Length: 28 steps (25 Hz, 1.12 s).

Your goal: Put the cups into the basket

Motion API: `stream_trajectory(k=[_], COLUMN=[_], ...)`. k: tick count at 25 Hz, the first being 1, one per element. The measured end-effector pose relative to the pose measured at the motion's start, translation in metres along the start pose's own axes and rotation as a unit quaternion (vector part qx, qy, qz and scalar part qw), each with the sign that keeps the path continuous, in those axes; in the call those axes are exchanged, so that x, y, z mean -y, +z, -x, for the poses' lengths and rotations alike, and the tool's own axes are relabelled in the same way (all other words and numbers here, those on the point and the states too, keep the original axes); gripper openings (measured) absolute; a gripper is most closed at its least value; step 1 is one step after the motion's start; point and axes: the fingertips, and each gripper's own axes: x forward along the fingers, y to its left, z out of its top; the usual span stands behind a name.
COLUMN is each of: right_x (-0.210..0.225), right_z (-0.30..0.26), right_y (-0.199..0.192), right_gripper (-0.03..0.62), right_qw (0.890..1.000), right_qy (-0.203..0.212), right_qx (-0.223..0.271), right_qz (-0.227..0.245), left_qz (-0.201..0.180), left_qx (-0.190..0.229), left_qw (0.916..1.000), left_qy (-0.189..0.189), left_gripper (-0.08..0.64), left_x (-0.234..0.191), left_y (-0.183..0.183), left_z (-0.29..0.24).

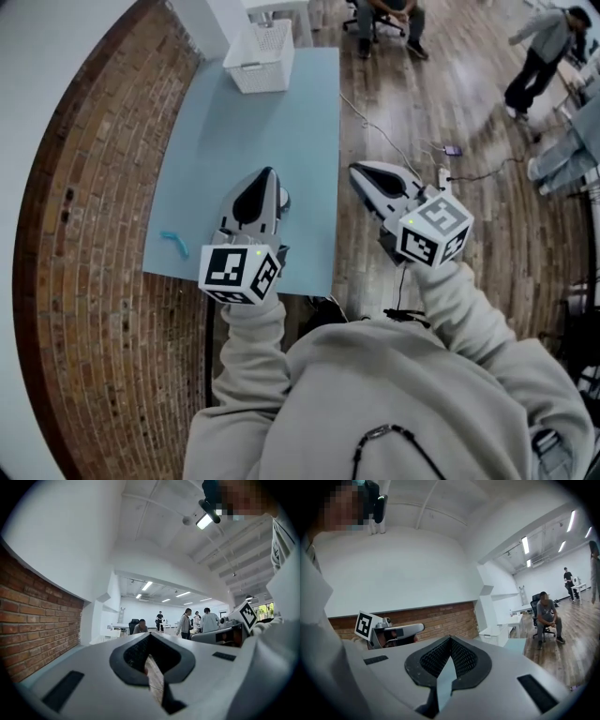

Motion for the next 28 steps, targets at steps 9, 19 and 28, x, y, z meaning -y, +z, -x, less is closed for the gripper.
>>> stream_trajectory(k=[9,19,28], right_x=[-0.001,-0.007,0.0], right_z=[-0.112,-0.183,-0.209], right_y=[-0.004,-0.009,-0.012], right_gripper=[0.008,0.009,0.009], right_qw=[0.999,0.996,0.993], right_qy=[0.013,0.064,0.084], right_qx=[-0.03,-0.06,-0.08], right_qz=[0.008,0.008,0.018], left_qz=[0.03,0.051,0.064], left_qx=[-0.013,-0.027,-0.028], left_qw=[0.9995,0.9981,0.9964], left_qy=[-0.002,0.023,0.049], left_gripper=[-0.005,-0.005,-0.005], left_x=[-0.093,-0.138,-0.165], left_y=[-0.026,-0.041,-0.048], left_z=[-0.017,-0.027,-0.037])
